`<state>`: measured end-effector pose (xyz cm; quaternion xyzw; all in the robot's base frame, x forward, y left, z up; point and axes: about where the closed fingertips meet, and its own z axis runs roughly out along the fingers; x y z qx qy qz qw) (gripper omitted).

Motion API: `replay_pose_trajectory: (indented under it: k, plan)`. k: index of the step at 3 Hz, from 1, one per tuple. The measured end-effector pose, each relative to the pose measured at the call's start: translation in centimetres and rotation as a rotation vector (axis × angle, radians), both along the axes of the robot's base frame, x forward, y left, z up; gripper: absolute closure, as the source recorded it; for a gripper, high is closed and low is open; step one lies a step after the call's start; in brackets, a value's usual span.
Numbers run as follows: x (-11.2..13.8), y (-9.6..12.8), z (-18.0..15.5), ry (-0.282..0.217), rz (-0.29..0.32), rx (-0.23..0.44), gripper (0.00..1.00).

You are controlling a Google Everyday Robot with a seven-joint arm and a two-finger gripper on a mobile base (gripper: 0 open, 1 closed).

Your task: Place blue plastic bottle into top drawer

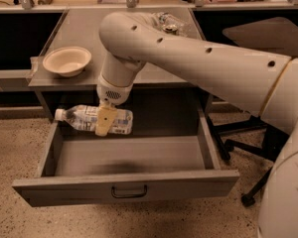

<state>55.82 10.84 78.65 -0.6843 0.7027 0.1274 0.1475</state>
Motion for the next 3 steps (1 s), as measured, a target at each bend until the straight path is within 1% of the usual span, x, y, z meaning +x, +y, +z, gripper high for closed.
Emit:
replay_pose_trajectory:
  k: [1, 2, 3]
  plan:
    - [-0.4, 0.0, -0.6, 0.009, 0.004, -0.008, 1.00]
    - [0.4, -0.1, -1.4, -0.028, -0.045, -0.050, 1.00]
    - [2.8, -1.3, -6.0, -0.113, -0.164, -0.153, 1.00]
